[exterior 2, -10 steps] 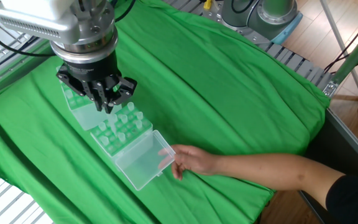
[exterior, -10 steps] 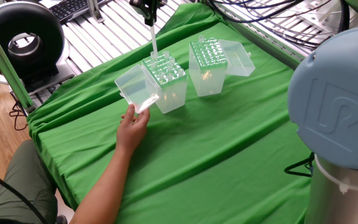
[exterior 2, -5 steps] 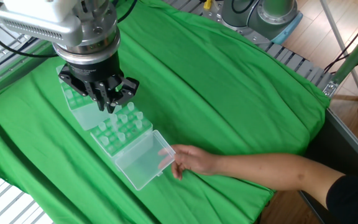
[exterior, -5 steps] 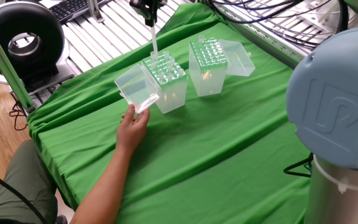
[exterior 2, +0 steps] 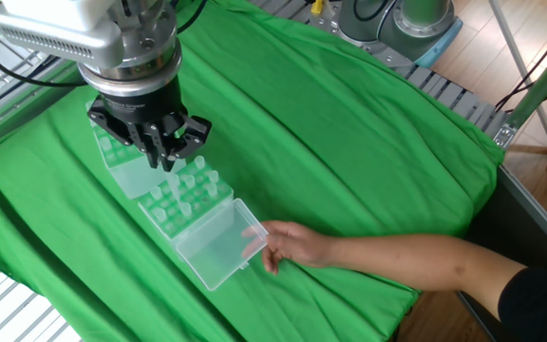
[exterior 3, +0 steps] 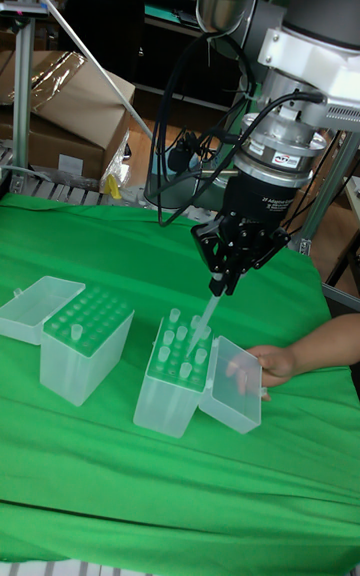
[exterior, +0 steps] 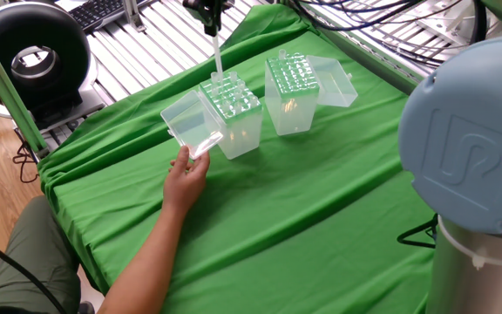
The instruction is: Insert a large pipette tip into the holder for large pipette tips
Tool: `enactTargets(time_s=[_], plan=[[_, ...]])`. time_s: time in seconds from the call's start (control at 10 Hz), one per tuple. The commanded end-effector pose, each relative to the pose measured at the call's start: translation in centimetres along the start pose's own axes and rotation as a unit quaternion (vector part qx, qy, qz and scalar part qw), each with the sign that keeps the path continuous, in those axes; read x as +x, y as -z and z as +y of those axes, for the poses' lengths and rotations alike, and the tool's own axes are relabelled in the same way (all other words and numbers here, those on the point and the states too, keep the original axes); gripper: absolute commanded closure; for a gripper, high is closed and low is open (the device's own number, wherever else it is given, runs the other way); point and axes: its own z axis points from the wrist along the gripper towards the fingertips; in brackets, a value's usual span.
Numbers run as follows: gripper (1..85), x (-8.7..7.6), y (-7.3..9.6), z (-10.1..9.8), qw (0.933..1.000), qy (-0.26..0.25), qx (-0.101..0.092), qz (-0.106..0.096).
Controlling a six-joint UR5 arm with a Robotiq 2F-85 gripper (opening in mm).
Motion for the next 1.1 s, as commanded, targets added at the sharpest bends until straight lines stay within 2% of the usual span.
enactTargets(time_s=[0.0, 0.3, 0.8, 0.9, 1.0], plan=[[84.7, 0.0, -0.3, 0.3, 1.0, 0.0, -0.004, -0.005], [84.7, 0.0, -0.7, 0.2, 1.0, 0.0, -0.004, -0.007], [84.7, -0.1, -2.5, -0.4, 0.9998, 0.009, 0.004, -0.018], [84.7, 0.7, -3.1, 0.0, 0.9999, 0.012, -0.006, -0.005], [66.3, 1.1, -3.5, -0.1, 0.9993, 0.037, -0.007, 0.0]])
